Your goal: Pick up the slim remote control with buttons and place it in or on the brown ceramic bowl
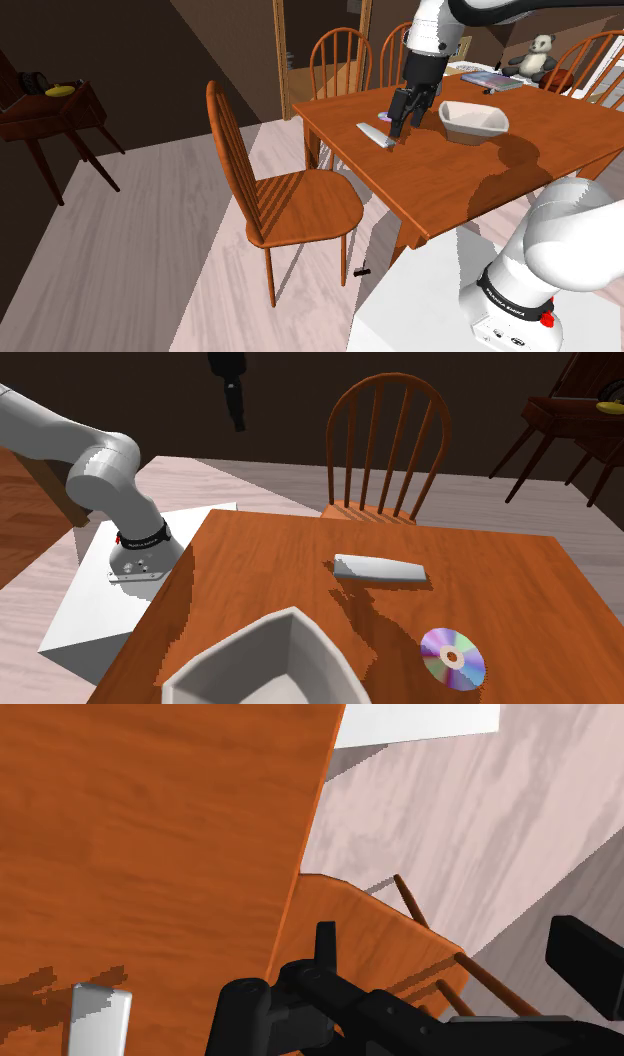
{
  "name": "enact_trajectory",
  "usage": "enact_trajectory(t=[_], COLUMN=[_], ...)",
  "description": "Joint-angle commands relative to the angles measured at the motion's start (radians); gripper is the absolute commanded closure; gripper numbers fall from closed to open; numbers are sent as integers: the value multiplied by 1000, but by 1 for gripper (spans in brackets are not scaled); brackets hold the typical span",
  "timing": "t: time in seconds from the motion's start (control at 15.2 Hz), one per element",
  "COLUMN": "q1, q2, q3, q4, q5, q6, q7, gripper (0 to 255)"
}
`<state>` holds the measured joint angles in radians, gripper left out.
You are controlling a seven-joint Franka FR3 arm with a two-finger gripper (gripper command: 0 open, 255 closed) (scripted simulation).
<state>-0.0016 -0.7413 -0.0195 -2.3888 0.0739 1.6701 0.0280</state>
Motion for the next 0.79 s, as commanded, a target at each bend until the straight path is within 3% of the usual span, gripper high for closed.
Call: enact_trajectory(t=[0.0, 0.73], q1=[0, -73], q2=[0, 330], q3=[0, -109], q4=[0, 92], q5=[0, -65], q6=[0, 224], q7=[0, -76], gripper=[0, 0])
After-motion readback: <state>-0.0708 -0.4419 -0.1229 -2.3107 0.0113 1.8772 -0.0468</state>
